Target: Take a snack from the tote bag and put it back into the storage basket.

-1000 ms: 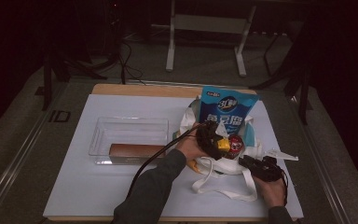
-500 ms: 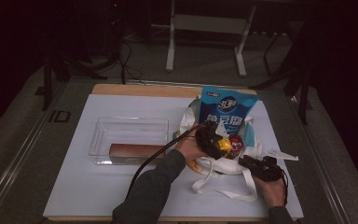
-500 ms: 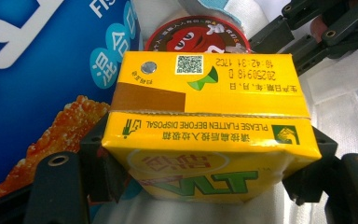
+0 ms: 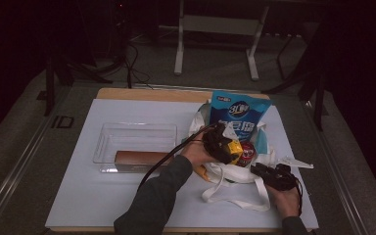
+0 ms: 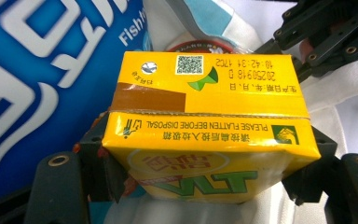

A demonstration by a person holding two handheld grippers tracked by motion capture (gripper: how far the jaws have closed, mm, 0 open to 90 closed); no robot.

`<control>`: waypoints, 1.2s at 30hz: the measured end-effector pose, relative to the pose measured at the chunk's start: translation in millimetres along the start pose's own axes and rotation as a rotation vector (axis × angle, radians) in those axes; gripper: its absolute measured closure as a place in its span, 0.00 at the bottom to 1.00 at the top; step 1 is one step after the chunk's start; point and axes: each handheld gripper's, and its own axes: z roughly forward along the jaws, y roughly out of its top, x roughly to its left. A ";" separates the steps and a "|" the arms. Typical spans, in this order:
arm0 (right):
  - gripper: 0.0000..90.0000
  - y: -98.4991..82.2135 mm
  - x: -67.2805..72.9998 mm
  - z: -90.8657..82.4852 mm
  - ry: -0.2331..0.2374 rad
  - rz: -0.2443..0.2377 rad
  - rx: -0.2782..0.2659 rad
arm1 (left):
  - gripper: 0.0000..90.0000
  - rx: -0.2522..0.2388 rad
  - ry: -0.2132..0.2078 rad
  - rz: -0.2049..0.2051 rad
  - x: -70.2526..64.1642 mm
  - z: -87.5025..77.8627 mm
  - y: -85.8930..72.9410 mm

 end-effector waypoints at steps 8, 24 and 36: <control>0.71 0.0 -0.4 0.2 0.001 -0.002 -0.001 | 0.32 -0.013 0.015 -0.006 1.9 -13.3 4.7; 0.71 -0.3 -0.4 0.4 0.001 0.001 -0.003 | 0.32 -0.070 0.011 -0.019 6.3 -47.5 5.5; 0.71 -0.3 -0.4 0.3 0.002 0.006 -0.004 | 0.32 -0.098 -0.001 -0.009 4.8 -67.2 8.9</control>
